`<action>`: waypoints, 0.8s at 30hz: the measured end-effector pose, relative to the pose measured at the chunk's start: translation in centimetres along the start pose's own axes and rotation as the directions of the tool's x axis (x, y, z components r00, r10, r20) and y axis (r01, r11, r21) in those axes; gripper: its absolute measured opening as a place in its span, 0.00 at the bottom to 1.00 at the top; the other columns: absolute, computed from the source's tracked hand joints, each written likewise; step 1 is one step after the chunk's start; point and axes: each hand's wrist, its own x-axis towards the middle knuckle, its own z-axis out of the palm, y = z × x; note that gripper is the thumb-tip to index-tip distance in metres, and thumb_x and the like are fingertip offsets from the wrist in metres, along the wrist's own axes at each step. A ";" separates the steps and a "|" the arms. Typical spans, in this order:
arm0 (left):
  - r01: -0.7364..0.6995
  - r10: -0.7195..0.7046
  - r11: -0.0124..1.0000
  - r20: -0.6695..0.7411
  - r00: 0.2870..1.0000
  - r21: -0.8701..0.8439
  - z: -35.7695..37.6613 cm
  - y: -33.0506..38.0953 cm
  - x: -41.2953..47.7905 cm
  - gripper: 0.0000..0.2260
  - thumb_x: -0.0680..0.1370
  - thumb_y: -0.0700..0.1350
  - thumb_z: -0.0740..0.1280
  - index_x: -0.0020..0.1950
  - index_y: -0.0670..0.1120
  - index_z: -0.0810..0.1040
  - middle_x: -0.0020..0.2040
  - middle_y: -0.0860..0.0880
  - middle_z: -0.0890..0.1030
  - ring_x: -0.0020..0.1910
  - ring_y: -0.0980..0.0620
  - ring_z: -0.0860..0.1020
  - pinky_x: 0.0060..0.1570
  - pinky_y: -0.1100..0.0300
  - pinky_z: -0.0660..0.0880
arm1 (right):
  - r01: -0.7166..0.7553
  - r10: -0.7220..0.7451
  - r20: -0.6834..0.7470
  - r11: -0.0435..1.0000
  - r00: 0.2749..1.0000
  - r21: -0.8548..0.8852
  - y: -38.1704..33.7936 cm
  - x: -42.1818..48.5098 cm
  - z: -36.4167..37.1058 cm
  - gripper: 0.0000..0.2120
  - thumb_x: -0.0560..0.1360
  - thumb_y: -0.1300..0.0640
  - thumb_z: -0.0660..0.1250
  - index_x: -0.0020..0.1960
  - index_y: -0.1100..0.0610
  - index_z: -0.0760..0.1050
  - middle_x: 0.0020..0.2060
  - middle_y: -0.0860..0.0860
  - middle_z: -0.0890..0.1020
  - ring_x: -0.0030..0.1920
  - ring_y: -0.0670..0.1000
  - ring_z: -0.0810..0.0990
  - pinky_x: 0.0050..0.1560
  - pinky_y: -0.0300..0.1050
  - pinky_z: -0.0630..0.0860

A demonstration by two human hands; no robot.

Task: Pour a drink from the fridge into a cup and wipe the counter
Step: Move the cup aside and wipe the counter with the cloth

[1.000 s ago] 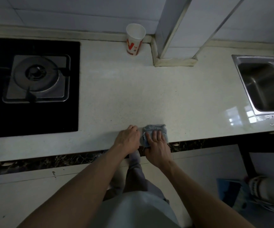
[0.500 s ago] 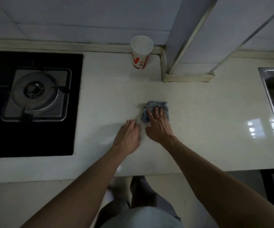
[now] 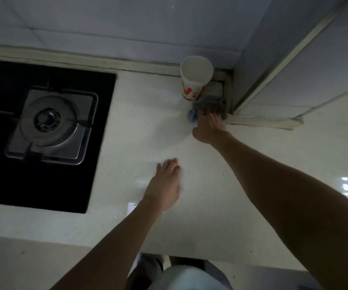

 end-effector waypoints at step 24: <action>-0.009 0.010 0.999 -0.043 0.999 0.033 1.1 -0.5 -0.6 0.27 0.79 0.44 0.58 0.78 0.43 0.57 0.80 0.48 0.52 0.78 0.50 0.51 0.77 0.52 0.51 | 0.029 -0.029 -0.016 0.999 0.999 0.014 1.4 6.8 -3.9 0.28 0.74 0.55 0.65 0.72 0.59 0.63 0.67 0.60 0.70 0.67 0.61 0.69 0.68 0.51 0.65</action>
